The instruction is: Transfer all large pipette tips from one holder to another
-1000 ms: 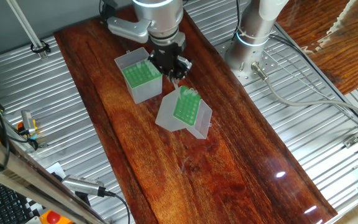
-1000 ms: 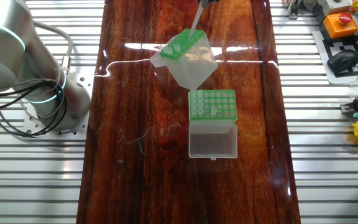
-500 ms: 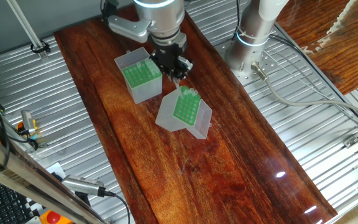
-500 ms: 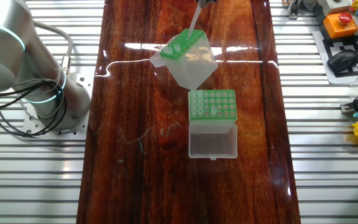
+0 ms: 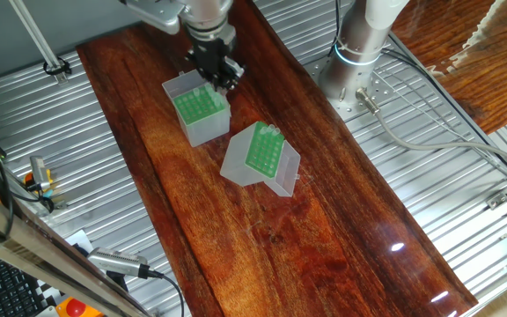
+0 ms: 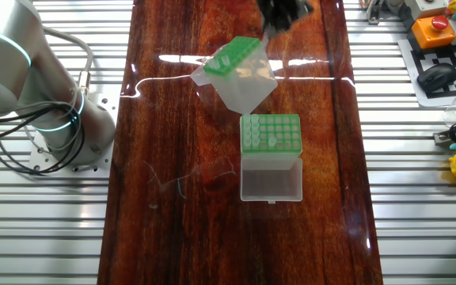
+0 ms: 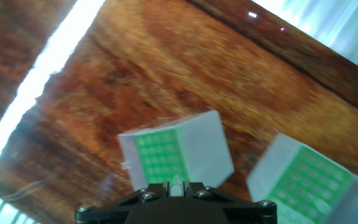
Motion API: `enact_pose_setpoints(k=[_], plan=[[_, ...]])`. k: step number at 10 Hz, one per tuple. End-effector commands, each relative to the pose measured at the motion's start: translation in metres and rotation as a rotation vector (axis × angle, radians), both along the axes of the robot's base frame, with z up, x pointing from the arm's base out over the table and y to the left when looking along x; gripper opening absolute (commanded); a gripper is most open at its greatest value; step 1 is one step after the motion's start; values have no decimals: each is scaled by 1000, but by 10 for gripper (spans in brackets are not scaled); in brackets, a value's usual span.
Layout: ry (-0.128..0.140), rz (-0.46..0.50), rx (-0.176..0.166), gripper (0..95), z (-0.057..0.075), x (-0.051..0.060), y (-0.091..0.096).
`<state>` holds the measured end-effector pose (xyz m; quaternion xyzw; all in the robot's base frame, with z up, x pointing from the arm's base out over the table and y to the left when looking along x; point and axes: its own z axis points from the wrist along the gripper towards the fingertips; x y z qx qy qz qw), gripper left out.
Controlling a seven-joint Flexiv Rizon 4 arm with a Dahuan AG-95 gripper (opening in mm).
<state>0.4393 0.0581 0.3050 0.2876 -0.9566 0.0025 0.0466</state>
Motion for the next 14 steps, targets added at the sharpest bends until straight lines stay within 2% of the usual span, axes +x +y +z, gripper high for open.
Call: enact_pose_setpoints(k=[1,2,4,6,7,8,9,10,11,12,14], plan=[[-3,-74,36,0,2,-5,6],[-9,-75,31,0,3,-5,4],[-27,6,50,0,1,2,-47],[-33,63,54,0,0,12,-83],[-38,73,54,0,-2,12,-89],[-42,69,75,0,-4,11,-91],[-36,61,80,0,-4,11,-91],[-34,36,76,0,-4,11,-91],[-35,13,54,0,-4,11,-91],[-39,12,54,0,-4,11,-91],[-69,26,55,0,-8,15,-100]])
